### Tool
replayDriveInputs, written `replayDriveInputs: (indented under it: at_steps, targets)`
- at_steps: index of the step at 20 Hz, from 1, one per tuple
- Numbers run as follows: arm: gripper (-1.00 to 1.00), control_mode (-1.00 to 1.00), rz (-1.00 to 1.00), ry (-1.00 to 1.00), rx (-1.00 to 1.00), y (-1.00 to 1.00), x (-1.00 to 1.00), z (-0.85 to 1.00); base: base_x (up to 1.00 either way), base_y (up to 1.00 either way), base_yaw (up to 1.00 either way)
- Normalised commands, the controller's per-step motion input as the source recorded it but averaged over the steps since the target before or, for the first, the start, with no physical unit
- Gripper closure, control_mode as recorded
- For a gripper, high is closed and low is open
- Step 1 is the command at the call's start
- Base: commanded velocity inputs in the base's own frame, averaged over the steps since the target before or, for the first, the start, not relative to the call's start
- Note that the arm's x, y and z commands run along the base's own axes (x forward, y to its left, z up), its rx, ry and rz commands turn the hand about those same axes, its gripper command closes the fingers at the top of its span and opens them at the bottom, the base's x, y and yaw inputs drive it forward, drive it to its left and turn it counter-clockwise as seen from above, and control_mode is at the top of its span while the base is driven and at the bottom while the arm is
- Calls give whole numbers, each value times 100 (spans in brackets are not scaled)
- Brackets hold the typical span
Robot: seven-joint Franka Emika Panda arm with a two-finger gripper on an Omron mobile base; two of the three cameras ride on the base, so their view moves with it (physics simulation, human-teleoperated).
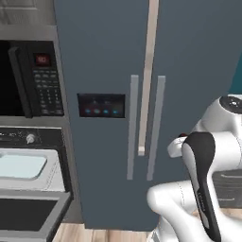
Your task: Place the sweet potato on the top rack of the oven.
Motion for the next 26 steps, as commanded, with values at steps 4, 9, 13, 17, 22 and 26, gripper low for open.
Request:
replayDriveInputs:
  at_steps: [4, 9, 13, 17, 22, 26]
  targets:
    - [100, 100, 0, 0, 0, 0, 0, 0, 52, 100, 26]
    - [100, 100, 0, 0, 0, 0, 0, 0, 95, 95, 15]
    - [100, 100, 0, 0, 0, 0, 0, 0, 84, 41, 0]
    - [100, 100, 0, 0, 0, 0, 0, 0, 21, 66, -15]
    - [100, 100, 0, 0, 0, 0, 0, 0, 5, 87, -18]
    - [100, -100, 0, 0, 0, 0, 0, 0, 0, 21, -4]
